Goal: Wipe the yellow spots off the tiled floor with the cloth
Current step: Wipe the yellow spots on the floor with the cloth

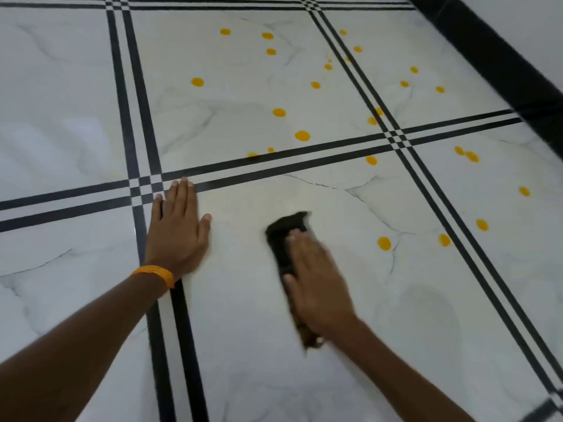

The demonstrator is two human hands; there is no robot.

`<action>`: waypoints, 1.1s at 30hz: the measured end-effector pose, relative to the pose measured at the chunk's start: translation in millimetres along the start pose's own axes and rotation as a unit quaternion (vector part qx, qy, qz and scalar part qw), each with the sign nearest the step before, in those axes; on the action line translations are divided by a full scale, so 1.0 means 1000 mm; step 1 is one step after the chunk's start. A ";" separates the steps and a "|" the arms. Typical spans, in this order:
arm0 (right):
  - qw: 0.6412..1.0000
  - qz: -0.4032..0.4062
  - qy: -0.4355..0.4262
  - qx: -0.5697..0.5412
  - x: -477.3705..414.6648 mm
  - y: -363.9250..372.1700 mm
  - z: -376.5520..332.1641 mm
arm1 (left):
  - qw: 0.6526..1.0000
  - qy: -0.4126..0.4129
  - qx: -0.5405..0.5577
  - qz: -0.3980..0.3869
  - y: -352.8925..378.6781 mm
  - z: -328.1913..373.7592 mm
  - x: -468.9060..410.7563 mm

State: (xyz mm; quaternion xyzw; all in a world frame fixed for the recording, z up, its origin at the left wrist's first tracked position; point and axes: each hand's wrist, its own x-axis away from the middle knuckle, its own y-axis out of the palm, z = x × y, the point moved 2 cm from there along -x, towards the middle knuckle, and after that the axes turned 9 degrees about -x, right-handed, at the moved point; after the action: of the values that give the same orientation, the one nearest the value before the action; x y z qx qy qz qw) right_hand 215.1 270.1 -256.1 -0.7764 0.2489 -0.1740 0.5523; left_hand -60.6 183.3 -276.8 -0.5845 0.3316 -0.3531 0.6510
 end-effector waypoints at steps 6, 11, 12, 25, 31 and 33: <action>0.965 0.088 0.247 0.001 -0.085 -0.012 0.051 | 1.000 0.002 -0.007 0.000 -0.001 0.002 0.000; 0.999 -0.003 0.051 0.010 0.001 0.001 0.007 | 1.000 0.012 -0.008 0.003 -0.004 0.004 0.003; 0.997 0.012 0.073 0.009 0.021 -0.008 0.029 | 1.000 0.020 -0.006 0.007 -0.006 0.011 0.005; 0.986 0.037 0.163 0.001 0.080 -0.036 0.109 | 0.983 0.182 0.002 -0.022 0.011 0.197 -0.028; 0.905 0.123 0.408 -0.007 0.012 -0.074 0.219 | 0.982 0.189 0.006 -0.007 0.013 0.198 -0.029; 0.906 0.124 0.405 -0.003 -0.025 -0.068 0.196 | 0.982 0.186 0.017 -0.013 0.014 0.198 -0.028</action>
State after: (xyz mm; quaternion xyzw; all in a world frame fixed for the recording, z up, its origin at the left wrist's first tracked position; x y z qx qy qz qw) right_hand 315.0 454.2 -256.4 -0.6039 0.5461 -0.4024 0.4185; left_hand 92.4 312.1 -270.8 -0.5016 0.4331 -0.4696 0.5834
